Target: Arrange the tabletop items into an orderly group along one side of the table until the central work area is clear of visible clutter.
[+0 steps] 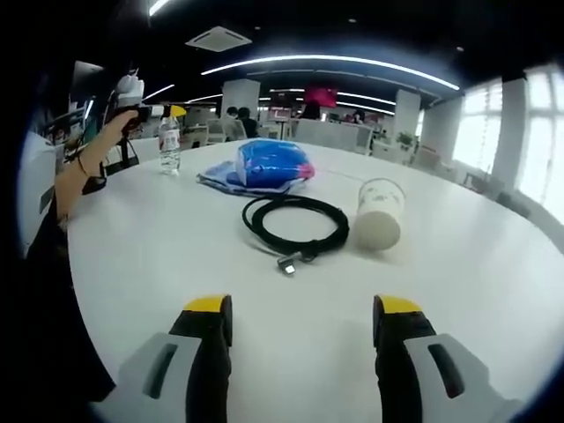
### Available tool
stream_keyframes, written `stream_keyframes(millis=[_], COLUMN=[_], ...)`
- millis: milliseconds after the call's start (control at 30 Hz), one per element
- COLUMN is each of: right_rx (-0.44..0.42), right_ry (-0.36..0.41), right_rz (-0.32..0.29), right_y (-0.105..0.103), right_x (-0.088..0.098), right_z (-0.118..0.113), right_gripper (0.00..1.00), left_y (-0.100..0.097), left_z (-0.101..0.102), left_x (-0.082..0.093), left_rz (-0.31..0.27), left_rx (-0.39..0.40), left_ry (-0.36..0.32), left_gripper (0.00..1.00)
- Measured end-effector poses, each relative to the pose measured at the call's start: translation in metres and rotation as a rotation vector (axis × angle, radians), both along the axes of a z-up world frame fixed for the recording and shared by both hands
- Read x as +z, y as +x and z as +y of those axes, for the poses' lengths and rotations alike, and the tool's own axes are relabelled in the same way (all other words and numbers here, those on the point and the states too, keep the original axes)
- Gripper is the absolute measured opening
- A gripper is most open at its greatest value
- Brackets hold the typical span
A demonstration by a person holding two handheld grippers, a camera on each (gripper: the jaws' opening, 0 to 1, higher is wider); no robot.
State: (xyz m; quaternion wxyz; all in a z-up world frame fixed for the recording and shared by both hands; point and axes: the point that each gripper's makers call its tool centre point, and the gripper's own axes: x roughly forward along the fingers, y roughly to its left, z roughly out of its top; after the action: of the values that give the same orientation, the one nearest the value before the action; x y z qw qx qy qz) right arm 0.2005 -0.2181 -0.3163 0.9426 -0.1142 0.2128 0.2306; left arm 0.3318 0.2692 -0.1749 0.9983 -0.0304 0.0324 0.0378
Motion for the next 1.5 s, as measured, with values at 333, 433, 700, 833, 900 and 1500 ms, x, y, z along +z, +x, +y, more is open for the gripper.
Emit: stream_keyframes(millis=[333,433,700,833,900,1500], right_rx=[-0.022,-0.023,0.011,0.023,0.027,0.029], right_ry=[0.046,0.052,0.012,-0.006,0.006,0.112], right_rz=[-0.014,-0.023,-0.041,-0.054,-0.054,-0.091], right_y=[0.002,0.002,0.005,0.007,0.007,0.018], right_x=[0.006,0.011,0.018,0.021,0.023,0.051], right_z=[-0.003,-0.004,0.0,0.002,0.003,0.004], right_gripper=[0.68,0.69,0.73,0.75,0.75,0.89], left_y=[-0.001,-0.004,-0.01,-0.012,-0.014,-0.029], left_z=[0.0,0.003,0.005,0.005,0.004,-0.008], left_x=[-0.002,-0.002,0.003,0.004,0.006,0.011], left_rz=[0.004,-0.003,-0.029,-0.031,-0.033,-0.041], left_rx=[-0.021,-0.007,-0.007,-0.013,-0.013,-0.041], left_ry=[-0.007,0.027,0.076,0.072,0.081,0.082], left_gripper=[0.68,0.72,0.82,0.87,0.88,1.0])
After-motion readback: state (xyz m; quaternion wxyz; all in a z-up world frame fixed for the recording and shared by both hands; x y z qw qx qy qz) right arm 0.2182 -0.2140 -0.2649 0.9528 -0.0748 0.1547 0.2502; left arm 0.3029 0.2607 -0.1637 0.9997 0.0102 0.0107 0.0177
